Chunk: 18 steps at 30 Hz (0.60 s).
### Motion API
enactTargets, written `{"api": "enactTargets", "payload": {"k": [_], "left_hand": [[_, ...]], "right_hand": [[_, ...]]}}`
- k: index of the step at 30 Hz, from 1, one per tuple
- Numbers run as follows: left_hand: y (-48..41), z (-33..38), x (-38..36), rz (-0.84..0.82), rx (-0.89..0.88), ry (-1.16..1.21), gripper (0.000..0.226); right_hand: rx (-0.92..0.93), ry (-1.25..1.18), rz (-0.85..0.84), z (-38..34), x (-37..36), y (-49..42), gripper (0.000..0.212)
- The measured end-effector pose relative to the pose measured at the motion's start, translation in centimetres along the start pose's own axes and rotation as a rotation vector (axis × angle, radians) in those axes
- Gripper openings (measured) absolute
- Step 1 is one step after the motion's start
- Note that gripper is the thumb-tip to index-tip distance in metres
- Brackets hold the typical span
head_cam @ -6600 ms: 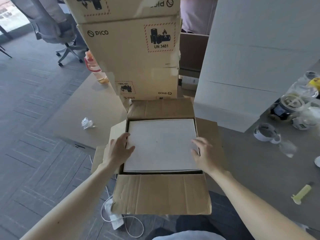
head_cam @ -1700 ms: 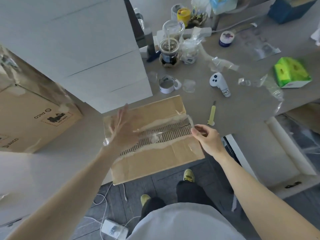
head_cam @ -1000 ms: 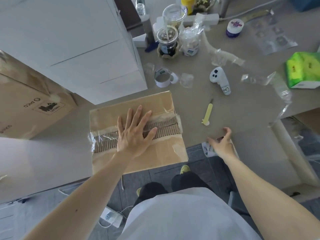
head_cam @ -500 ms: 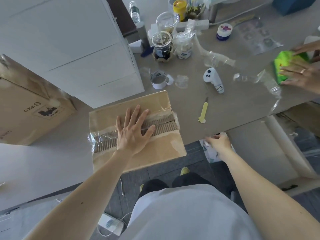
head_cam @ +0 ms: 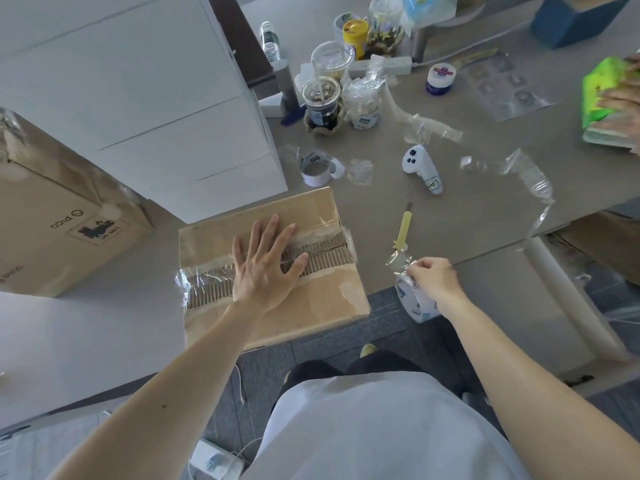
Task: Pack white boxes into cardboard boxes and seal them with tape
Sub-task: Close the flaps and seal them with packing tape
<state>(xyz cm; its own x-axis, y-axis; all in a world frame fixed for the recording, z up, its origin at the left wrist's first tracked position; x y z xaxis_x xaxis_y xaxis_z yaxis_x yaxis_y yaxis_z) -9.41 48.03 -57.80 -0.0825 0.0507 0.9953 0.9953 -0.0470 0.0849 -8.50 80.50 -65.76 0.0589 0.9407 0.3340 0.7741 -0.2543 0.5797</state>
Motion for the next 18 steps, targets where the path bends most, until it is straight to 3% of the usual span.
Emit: {"api": "enactTargets", "payload": {"k": [3, 8, 9, 11, 14, 16, 18], "left_hand": [[0.0, -0.1, -0.1, -0.004, 0.001, 0.028, 0.065], [-0.8, 0.1, 2.2, -0.074, 0.091, 0.181, 0.060], [-0.9, 0.5, 3.5, -0.080, 0.111, 0.272, 0.061], [-0.8, 1.3, 5.5, -0.164, 0.147, 0.708, 0.070], [-0.1, 2.7, 7.3, -0.453, 0.114, 1.341, 0.064], [0.7, 2.1, 8.2, -0.518, 0.027, 1.464, 0.053], [1.7, 0.2, 8.6, -0.465, 0.005, 1.520, 0.037]], "right_hand": [[0.151, -0.155, -0.045, -5.1, 1.6, 2.4, 0.012], [0.351, -0.186, -0.368, -13.1, 1.8, 6.9, 0.018], [0.390, -0.157, -0.426, -14.4, 1.3, 8.0, 0.018], [0.443, -0.126, -0.548, -16.5, -0.3, 10.0, 0.015], [0.476, -0.065, -0.676, -18.6, -3.2, 12.1, 0.014], [0.493, -0.013, -0.724, -19.5, -5.4, 13.0, 0.012], [0.533, 0.040, -0.739, -20.6, -7.5, 13.7, 0.008]]}}
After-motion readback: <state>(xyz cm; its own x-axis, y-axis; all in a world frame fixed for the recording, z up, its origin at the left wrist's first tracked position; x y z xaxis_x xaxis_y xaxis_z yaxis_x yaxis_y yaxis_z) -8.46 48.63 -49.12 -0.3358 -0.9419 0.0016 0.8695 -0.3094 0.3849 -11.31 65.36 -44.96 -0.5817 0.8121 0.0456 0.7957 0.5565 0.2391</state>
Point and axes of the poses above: each hand's wrist, its own y-axis away from the middle knuckle, its own x-axis out of the back of the hand, z = x × y, the point moved 6 cm from there along -y, towards the middle knuckle, and after that the axes turned 14 degrees about -y, right-handed, at the moved point
